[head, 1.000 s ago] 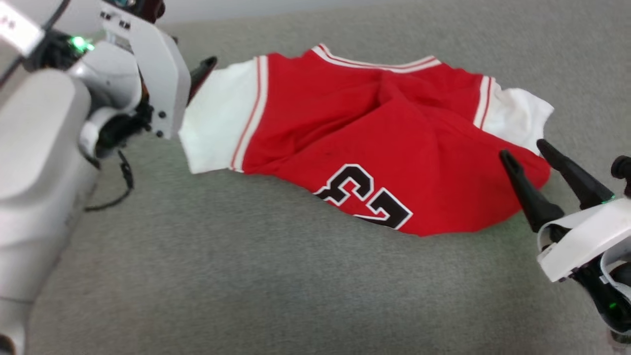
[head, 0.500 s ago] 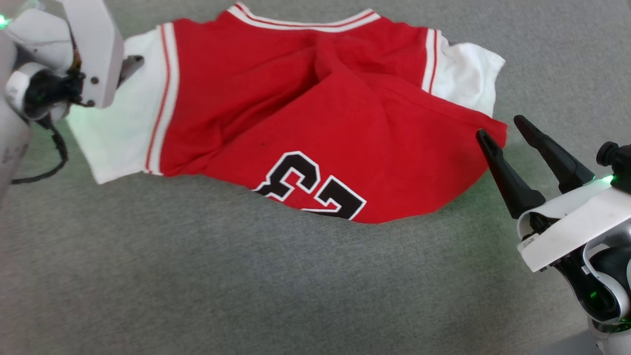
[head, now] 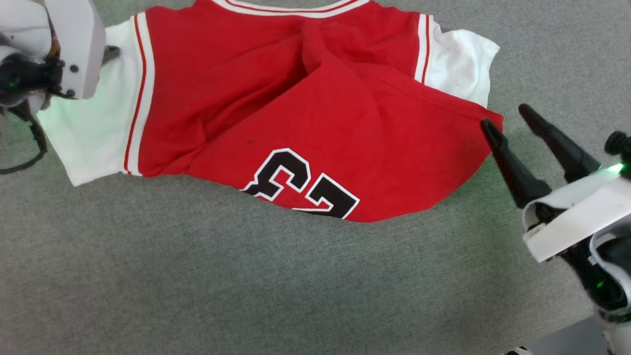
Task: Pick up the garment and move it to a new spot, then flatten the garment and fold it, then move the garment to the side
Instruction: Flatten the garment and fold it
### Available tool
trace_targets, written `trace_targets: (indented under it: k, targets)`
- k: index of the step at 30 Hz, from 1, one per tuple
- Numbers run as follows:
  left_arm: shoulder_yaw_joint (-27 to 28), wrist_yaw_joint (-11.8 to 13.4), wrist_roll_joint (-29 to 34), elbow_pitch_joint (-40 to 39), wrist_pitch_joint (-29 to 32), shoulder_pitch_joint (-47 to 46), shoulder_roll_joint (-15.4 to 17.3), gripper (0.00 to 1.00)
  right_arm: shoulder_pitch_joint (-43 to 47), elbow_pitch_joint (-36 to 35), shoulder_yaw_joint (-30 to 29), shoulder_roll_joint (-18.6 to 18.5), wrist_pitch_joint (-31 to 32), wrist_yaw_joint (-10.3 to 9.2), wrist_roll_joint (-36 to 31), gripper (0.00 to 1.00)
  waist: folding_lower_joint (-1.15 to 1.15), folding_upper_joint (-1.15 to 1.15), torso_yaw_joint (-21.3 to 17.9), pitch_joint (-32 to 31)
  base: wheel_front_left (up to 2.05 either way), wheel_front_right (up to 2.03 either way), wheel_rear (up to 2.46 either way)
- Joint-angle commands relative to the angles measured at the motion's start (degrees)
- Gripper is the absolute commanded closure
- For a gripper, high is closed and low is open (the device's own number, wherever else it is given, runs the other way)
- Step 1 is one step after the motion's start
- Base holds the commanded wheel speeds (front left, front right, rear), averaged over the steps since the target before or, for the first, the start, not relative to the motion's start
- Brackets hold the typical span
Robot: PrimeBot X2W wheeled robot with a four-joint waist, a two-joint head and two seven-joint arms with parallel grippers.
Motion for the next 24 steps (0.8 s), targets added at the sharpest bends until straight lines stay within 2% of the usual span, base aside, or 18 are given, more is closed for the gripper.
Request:
trace_targets:
  k: [1,6,10,13,19,22,24]
  targets:
    - [-1.94,-0.12,-0.67,0.4,0.9,2.1,0.19,1.0,-1.55,-0.05,-0.32,-0.67,0.59,-0.04,0.83,0.0,0.0,0.0,0.13,0.24,0.0,0.0,0.0]
    - [-3.62,-0.03,-1.95,-0.6,-0.35,-0.55,-0.22,1.0,-7.25,2.0,2.46,-6.35,7.07,-0.04,2.0,0.0,0.0,0.0,1.16,1.57,0.0,0.0,0.0]
    - [-5.26,-0.03,-2.74,-1.24,-1.78,-2.63,-1.29,1.0,-16.03,5.91,5.75,-12.67,15.05,-0.04,5.64,0.0,0.0,0.0,2.56,2.88,0.0,0.0,0.0]
    - [-6.66,-0.03,-3.56,-1.53,-2.91,-3.85,-2.35,1.0,-23.21,9.8,8.91,-15.78,19.38,-0.04,7.83,0.0,0.0,0.0,3.89,3.77,0.0,0.0,0.0]
    - [-8.91,0.0,-5.02,-1.97,-4.14,-6.23,-3.62,1.0,-35.45,17.03,18.81,-19.52,23.76,-0.05,11.94,0.0,0.0,0.0,5.94,5.3,0.0,0.0,0.0]
    - [-9.82,0.01,-5.58,-2.05,-4.64,-7.12,-3.95,1.0,-39.52,20.4,25.31,-20.7,24.97,-0.05,12.17,0.0,0.0,0.0,6.57,5.82,0.0,0.0,0.0]
    - [-10.09,0.01,-5.8,-2.08,-4.78,-7.35,-4.04,1.0,-40.8,21.61,27.24,-20.97,25.02,-0.05,12.56,0.0,0.0,0.0,6.71,5.98,0.0,0.0,0.0]
